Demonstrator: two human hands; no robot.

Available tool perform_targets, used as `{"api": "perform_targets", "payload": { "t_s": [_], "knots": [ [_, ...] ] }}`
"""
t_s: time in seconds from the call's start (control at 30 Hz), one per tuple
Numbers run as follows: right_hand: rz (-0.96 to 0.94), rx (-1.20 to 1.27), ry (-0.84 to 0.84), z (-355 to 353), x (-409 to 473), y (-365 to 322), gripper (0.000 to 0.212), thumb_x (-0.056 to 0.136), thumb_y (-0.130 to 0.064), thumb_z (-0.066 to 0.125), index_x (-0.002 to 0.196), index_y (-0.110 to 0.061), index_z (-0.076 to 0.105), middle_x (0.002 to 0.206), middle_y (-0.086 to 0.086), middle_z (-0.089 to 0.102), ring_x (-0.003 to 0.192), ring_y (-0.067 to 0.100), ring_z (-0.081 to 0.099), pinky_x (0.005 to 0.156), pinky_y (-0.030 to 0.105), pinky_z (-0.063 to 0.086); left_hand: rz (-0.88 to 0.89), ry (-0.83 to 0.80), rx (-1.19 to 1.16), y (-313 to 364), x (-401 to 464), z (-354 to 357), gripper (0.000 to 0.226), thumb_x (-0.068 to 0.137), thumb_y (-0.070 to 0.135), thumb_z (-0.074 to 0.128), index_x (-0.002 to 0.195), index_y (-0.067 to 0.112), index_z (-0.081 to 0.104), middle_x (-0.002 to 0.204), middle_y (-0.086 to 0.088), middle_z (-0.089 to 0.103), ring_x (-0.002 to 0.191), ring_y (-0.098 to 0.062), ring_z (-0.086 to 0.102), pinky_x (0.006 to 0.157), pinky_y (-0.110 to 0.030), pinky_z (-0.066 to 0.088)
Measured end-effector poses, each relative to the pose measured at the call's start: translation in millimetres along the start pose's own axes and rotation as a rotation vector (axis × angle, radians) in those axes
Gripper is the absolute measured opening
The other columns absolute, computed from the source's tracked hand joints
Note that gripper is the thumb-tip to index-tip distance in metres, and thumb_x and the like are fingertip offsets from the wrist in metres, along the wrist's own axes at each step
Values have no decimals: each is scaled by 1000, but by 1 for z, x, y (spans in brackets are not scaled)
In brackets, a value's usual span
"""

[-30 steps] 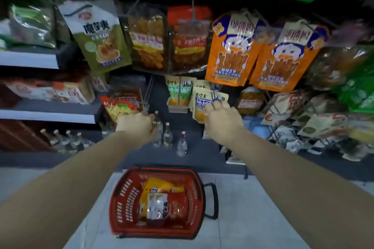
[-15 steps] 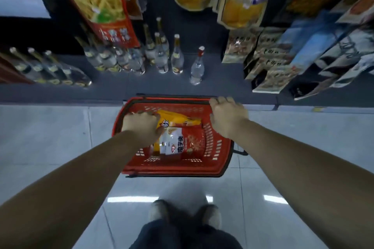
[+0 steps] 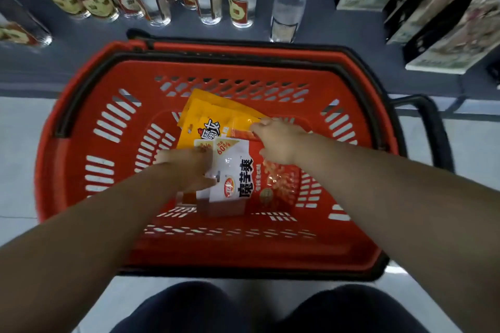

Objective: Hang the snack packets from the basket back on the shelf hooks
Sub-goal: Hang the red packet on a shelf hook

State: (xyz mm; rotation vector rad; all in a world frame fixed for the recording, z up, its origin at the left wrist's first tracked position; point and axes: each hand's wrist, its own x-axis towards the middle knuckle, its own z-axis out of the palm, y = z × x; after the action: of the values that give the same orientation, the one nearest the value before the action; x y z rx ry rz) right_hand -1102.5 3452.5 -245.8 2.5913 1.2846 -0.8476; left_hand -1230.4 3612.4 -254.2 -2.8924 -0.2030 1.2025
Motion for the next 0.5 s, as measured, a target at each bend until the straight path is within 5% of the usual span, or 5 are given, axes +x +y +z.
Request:
{"api": "perform_targets", "payload": {
  "t_s": [0.07,0.17,0.37,0.43,0.5],
  "knots": [
    [-26,3,-32,19,19,-1,59,90,-11,56,143,-18,33,143,9,39,132,30,39,85,35,44,21,-87,-124,-2,16,10,53,82,62,54,114,20,51,124,-3,58,108,-25,59,83,-32,49],
    [-59,53,-84,36,36,-3,67,89,-12,60,148,-21,28,147,5,35,131,28,41,75,30,39,55,-201,-404,-3,26,20,62,67,60,70,115,25,56,111,4,66,98,-18,62,87,-36,53],
    [-109,53,22,28,33,-2,30,92,-16,58,121,-11,51,127,9,46,118,30,47,88,39,46,94,-159,-598,1,22,9,16,85,21,70,81,19,55,72,4,65,63,-11,62,67,-28,53],
    [-71,169,36,24,29,7,13,94,-7,52,106,-13,51,100,11,55,94,31,58,73,41,50,87,-118,-664,-10,23,2,15,88,28,66,84,14,65,80,-3,70,69,-13,62,68,-27,49],
    [-5,274,80,19,21,16,16,95,-9,51,110,-12,50,91,11,60,81,31,60,68,41,53,62,-143,-865,-24,21,0,30,84,40,69,104,18,69,101,1,70,88,-10,63,77,-28,50]
  ]
}}
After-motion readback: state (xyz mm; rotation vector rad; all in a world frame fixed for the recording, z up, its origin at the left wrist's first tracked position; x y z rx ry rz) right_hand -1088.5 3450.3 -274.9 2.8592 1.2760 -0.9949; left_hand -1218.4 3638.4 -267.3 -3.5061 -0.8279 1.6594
